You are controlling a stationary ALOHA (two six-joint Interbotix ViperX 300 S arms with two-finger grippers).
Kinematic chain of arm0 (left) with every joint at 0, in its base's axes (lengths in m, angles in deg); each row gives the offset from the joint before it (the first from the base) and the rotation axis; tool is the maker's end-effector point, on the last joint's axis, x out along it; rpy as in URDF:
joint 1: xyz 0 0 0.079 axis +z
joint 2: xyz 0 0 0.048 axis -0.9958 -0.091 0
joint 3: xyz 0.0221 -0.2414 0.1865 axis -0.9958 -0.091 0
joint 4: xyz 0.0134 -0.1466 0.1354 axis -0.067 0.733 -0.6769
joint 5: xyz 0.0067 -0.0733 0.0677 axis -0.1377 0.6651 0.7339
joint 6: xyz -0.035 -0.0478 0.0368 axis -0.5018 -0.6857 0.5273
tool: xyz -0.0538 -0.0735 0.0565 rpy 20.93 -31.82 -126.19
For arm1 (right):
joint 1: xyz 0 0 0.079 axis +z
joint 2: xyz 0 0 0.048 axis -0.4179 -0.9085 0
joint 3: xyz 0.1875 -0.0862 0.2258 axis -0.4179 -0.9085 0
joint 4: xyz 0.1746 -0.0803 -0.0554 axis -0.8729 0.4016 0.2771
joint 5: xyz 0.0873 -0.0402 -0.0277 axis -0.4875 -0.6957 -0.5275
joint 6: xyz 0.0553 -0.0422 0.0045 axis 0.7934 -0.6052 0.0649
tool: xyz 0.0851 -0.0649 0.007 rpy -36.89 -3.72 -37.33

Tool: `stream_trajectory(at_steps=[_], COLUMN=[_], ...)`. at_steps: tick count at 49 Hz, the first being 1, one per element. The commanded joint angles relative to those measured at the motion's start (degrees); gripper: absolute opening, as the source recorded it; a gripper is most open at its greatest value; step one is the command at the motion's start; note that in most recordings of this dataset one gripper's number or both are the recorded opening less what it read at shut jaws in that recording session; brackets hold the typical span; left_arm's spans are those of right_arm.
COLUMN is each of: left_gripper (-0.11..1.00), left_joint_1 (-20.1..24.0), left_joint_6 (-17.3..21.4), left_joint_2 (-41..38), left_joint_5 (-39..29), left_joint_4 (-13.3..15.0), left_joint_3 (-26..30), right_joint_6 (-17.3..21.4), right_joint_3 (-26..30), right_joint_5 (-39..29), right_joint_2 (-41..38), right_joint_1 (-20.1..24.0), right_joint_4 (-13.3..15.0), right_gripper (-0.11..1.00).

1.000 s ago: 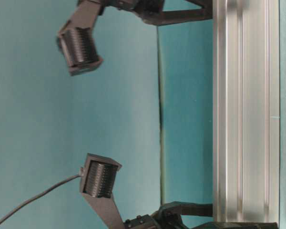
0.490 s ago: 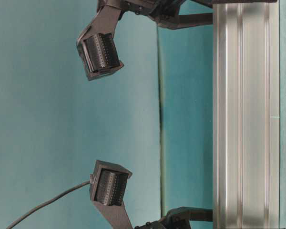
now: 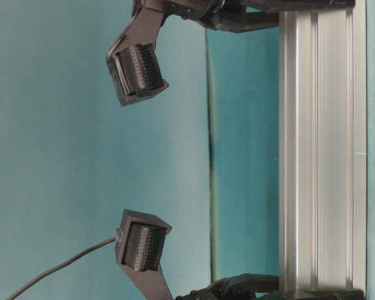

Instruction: Lift the metal rail with both hands.

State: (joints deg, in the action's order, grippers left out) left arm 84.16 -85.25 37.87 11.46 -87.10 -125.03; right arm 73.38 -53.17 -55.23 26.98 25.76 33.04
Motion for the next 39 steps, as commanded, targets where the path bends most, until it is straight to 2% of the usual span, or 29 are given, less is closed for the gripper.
stream_trajectory(at_steps=[1,28,39], left_gripper=[0.36,0.36,0.36], left_joint_1=[-0.2,-0.3,-0.4], left_joint_6=[0.1,-0.4,-0.6], left_joint_2=[0.8,1.8,5.3], left_joint_5=[0.3,0.1,-2.8], left_joint_4=[-0.1,0.0,0.0], left_joint_3=[0.1,1.1,2.2], right_joint_6=[0.2,0.3,0.0], right_joint_3=[0.3,1.1,5.3], right_joint_5=[0.4,-0.4,-8.1], right_joint_2=[-0.5,-0.4,1.1], right_joint_1=[0.3,0.6,0.6], right_joint_4=[-0.2,-0.6,-1.1], right_gripper=[0.39,0.39,0.39])
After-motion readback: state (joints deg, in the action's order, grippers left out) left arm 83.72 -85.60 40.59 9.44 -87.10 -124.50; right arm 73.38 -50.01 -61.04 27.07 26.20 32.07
